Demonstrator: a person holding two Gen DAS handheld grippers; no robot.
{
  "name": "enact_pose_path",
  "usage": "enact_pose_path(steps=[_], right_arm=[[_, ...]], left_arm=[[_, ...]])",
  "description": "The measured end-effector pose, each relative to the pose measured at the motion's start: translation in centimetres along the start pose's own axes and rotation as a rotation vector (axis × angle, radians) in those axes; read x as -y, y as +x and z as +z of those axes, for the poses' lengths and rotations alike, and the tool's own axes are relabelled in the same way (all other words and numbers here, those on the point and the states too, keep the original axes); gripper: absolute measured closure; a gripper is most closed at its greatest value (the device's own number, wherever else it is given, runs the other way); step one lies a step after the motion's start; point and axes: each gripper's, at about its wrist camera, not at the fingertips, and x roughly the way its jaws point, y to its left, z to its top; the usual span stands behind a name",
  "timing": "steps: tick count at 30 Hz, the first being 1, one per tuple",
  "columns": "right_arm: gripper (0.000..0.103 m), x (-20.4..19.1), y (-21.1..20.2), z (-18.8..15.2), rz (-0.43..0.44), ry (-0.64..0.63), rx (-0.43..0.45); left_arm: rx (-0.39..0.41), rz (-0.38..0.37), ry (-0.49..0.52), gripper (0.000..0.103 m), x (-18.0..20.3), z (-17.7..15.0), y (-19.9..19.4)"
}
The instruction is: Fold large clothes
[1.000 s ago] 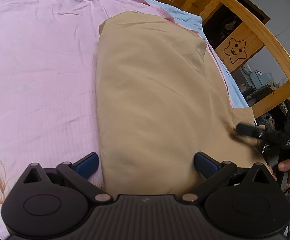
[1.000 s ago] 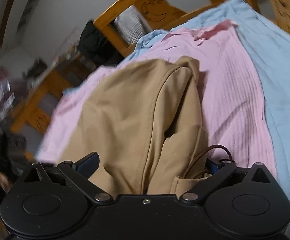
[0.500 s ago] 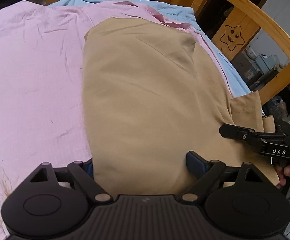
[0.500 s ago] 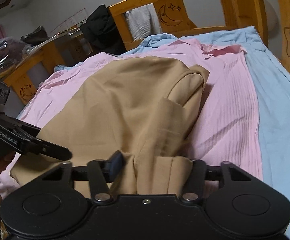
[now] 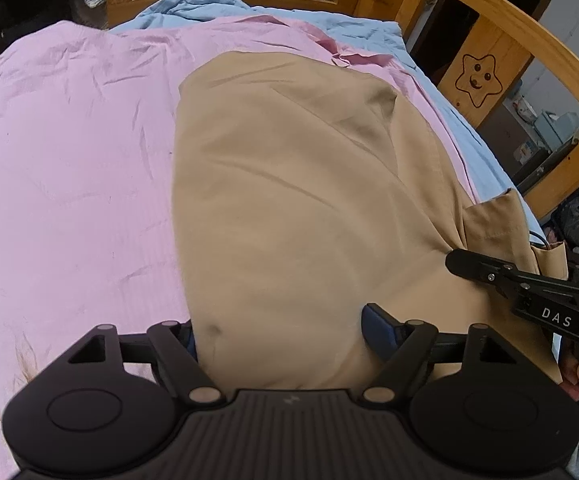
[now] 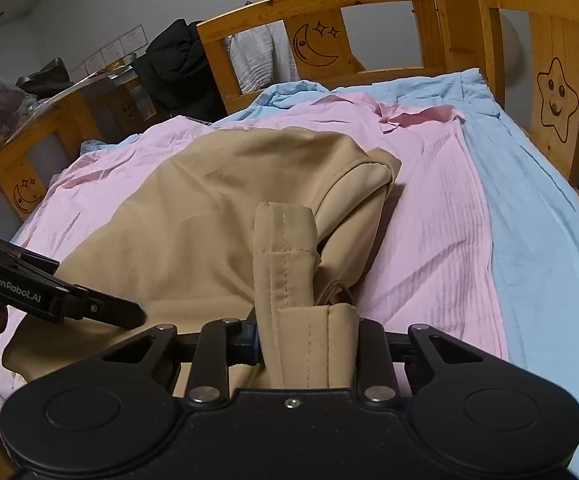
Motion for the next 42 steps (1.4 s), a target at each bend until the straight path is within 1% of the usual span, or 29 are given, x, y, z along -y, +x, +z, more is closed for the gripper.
enact_pose_path(steps=[4,8,12,15,20,24,29,33,37,42], right_arm=[[0.075,0.1,-0.1,0.0,0.01,0.006,0.005],[0.079,-0.1,-0.7,0.0,0.022,0.005,0.022],[0.084,-0.8,-1.8,0.9,0.042,0.027,0.048],[0.085,-1.5,-2.5,1.5,0.049,0.049,0.053],[0.086,-3.7,-3.7,3.0,0.055,0.005,0.064],[0.086,-5.6,-4.3,4.8,0.07,-0.035,0.093],[0.086,-8.3,-3.8,7.0,0.097,-0.077,0.134],[0.086,-11.1,-2.2,9.0,0.119,-0.106,0.167],[0.086,-13.6,0.6,10.5,0.158,-0.087,0.188],[0.086,-15.6,5.0,11.3,0.21,-0.022,0.205]], left_arm=[[0.017,-0.008,0.004,0.025,-0.1,-0.3,-0.2],[0.032,-0.022,-0.012,0.032,-0.2,-0.4,-0.9],[0.025,-0.081,-0.085,0.036,-1.2,0.0,-1.6],[0.02,-0.103,-0.119,0.037,-1.8,0.0,-2.0],[0.02,-0.13,-0.162,0.038,-2.7,0.1,-3.2],[0.052,-0.138,-0.186,0.038,-4.0,0.5,-4.8],[0.105,-0.107,-0.198,0.039,-5.9,1.3,-7.2],[0.135,-0.051,-0.207,0.039,-8.2,2.6,-9.2],[0.145,0.023,-0.208,0.039,-10.9,3.7,-10.3],[0.145,0.092,-0.229,0.038,-14.4,4.5,-9.9]])
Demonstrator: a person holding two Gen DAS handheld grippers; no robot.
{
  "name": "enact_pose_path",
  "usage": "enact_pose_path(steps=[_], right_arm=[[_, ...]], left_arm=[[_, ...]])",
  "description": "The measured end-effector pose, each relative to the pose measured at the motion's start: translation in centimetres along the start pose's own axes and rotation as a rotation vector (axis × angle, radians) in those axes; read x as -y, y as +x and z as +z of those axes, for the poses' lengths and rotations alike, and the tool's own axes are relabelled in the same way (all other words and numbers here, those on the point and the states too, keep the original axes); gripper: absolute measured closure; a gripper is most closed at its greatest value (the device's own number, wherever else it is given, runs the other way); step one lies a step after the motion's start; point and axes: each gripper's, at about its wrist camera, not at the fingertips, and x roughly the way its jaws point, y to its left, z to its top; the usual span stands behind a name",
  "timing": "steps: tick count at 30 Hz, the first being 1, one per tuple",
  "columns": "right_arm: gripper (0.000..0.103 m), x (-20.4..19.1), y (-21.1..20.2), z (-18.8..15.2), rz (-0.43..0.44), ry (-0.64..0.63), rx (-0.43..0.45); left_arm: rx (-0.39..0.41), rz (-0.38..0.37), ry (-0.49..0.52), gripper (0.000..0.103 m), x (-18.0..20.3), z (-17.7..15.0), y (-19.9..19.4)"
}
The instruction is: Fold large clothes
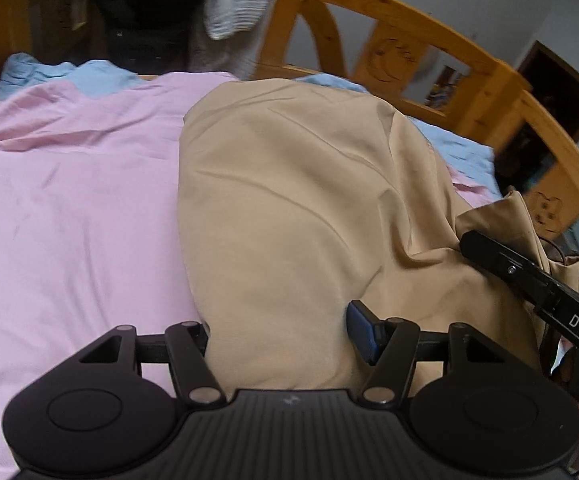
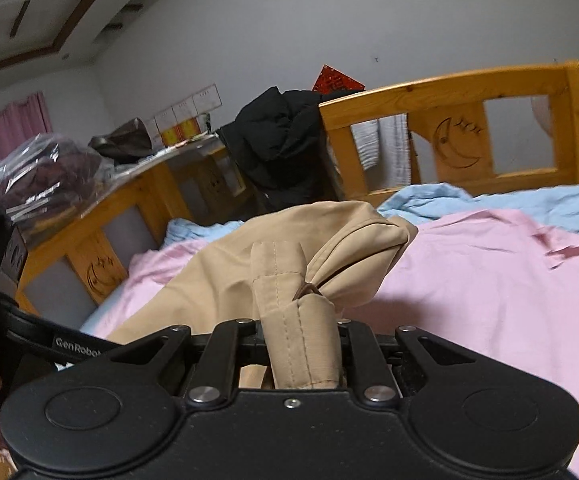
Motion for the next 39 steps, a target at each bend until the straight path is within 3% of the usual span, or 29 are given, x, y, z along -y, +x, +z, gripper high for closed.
enact_pose_path(steps=[3,6,10,20,24,29,33,39], right_arm=[[0.087,0.2,2.7,-1.1,-0.001,0.052,0.0],[0.087,1.0,5.3,-2.7,-0.044,0.099,-0.076],[0.087,1.4,5.3,-3.9,-0.054,0.088,-0.078],[0.086,1.9,5.0,-3.5,-0.057,0.064,-0.103],[0.081,2.1,5.2,-3.3,-0.085,0.07,-0.118],[0.059,2.2,5.0,-3.2,-0.134,0.045,-0.127],[0.033,2.1,4.5,-3.3,-0.177,-0.013,-0.12],[0.016,2.3,4.0,-3.5,-0.219,-0.071,-0.122]], left_arm=[[-0.009,0.039,-0.002,0.037,-1.4,-0.2,1.8],[-0.094,0.084,-0.053,0.033,-2.6,-1.1,4.5],[-0.043,0.078,-0.08,0.026,-2.7,-2.0,4.6],[-0.039,0.09,-0.083,0.024,-2.3,-2.1,4.5],[-0.045,0.093,-0.068,0.018,-2.3,-2.2,4.7],[-0.037,0.103,-0.068,0.011,-1.9,-2.3,4.7],[-0.018,0.119,-0.074,0.004,-1.8,-2.7,4.4],[0.033,0.142,-0.071,0.002,-1.4,-3.5,3.3]])
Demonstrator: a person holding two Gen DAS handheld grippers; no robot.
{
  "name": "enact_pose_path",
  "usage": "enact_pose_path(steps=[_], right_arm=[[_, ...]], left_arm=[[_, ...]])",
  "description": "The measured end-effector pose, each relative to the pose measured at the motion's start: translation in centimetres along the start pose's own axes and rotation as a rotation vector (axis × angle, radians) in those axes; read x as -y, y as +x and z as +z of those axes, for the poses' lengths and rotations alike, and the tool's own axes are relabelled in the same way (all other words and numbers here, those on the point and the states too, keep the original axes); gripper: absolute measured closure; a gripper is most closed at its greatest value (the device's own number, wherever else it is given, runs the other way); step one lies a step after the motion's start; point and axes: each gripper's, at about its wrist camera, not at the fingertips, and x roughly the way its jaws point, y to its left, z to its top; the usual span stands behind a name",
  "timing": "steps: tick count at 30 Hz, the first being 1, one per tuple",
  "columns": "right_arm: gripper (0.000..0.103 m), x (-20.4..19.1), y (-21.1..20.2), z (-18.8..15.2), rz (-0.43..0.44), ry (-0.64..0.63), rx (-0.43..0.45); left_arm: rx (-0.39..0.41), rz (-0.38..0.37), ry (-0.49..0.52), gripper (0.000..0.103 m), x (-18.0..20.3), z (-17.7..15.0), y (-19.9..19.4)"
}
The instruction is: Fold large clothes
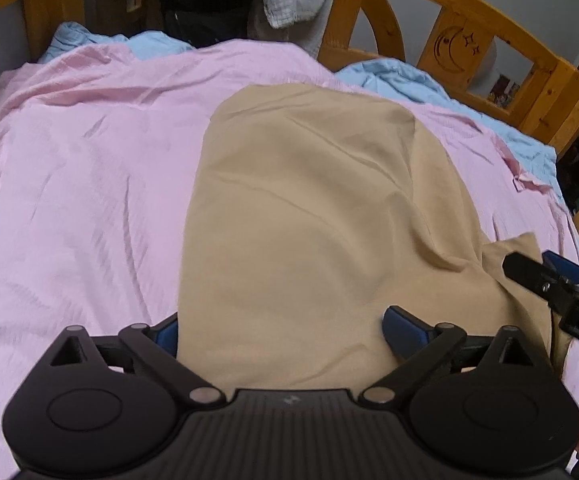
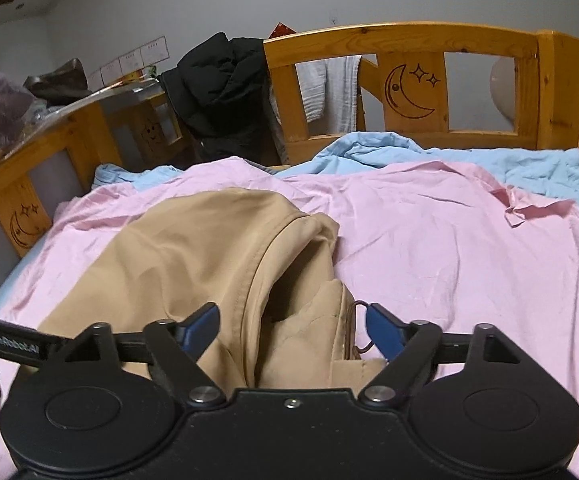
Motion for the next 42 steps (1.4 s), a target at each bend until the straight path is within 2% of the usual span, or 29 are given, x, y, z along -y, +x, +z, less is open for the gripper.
enact_pose_path(steps=[5,9,21,26,35,38,42], right_arm=[[0.008,-0.1,-0.9,-0.6,-0.039,-0.031,0.029],[0.002,0.0,-2.5,-1.2,-0.038,-0.013,0.093],[0.001,-2.3,-8.6,-2.0,-0.022,0.011,0.247],[0.001,-3.4,-11.9,-3.3,-0.034,0.034,0.279],[0.001,-5.8,-19.0,-8.0,-0.078,0.021,0.324],[0.001,-6.6,-21.1,-9.6,-0.091,0.027,0.311],[0.001,-7.6,-22.8,-11.8,-0.116,0.048,0.245]], left_arm=[[0.065,0.023,0.012,0.001,0.5,-1.0,-1.5],[0.138,0.031,0.035,0.001,0.8,-2.1,-3.4],[0.357,0.088,0.191,0.001,2.8,-4.6,-10.6],[0.393,0.08,0.201,0.001,2.6,-6.7,-13.2],[0.452,0.099,0.166,0.001,-0.4,-11.2,-17.7],[0.446,0.097,0.155,0.001,-1.5,-13.3,-18.4],[0.414,0.067,0.14,0.001,-3.0,-16.0,-18.2]])
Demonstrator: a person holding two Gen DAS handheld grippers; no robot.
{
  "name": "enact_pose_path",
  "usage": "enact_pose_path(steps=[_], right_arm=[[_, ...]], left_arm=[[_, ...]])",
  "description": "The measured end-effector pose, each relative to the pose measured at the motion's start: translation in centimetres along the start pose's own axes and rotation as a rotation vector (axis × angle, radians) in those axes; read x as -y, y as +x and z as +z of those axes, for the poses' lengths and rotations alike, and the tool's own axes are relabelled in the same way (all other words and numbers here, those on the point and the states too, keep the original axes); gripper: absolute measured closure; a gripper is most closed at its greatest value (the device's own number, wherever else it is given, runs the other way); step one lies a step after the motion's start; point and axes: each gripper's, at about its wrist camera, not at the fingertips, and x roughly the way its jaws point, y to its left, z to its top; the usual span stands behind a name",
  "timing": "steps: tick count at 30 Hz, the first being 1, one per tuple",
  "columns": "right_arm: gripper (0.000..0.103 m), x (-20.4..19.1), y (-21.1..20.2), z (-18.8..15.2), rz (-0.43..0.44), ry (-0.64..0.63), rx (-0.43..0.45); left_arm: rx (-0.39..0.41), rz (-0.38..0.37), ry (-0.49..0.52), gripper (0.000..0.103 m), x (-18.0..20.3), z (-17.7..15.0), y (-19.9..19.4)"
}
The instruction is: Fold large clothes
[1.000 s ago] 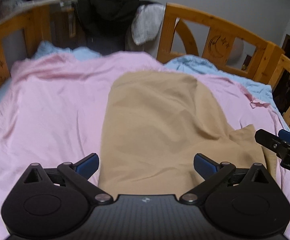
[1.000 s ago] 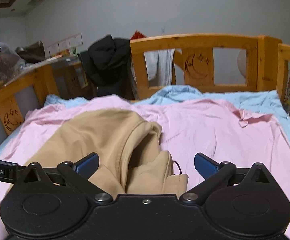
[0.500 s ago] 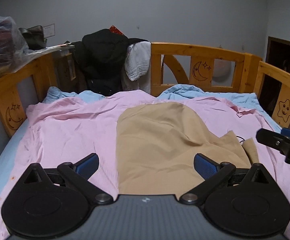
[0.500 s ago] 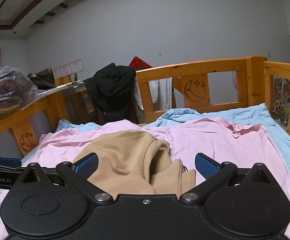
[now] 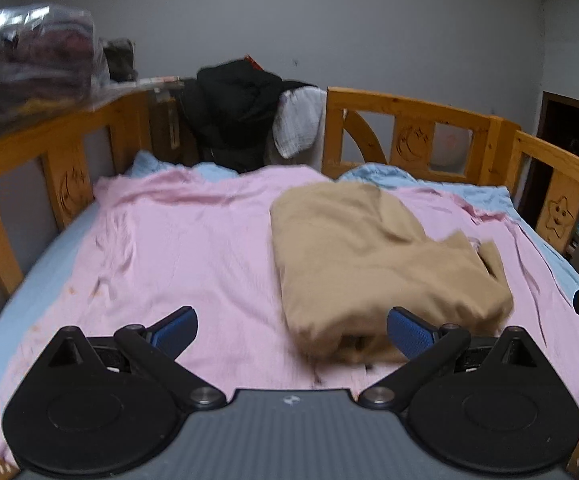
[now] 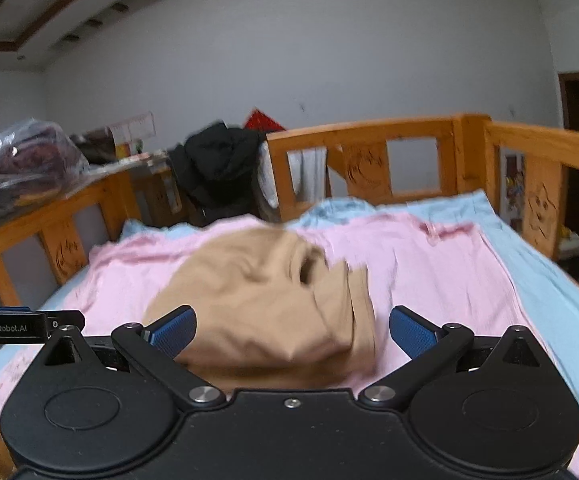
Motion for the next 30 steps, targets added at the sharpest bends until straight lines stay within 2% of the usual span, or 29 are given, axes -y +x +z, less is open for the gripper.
enact_pose_path(steps=[3,7,13,30], right_arm=[[0.001,-0.3,-1.1,-1.3,-0.012,0.015,-0.039],[0.001,-1.2,-1.9,-2.9,-0.052,-0.04,-0.053],[0.001,-1.3,-0.9,-4.5,-0.072,-0.09,-0.095],[0.001,-1.2,-0.4,-4.8,-0.048,-0.092,-0.114]], left_arm=[[-0.017,-0.016,0.016,0.001,-0.2,-1.5,-0.3],[-0.023,-0.031,0.056,0.001,0.1,-2.9,-0.7],[-0.065,-0.028,0.064,0.001,0.4,-4.6,-0.3],[-0.073,-0.01,0.058,0.001,0.0,-4.7,-0.1]])
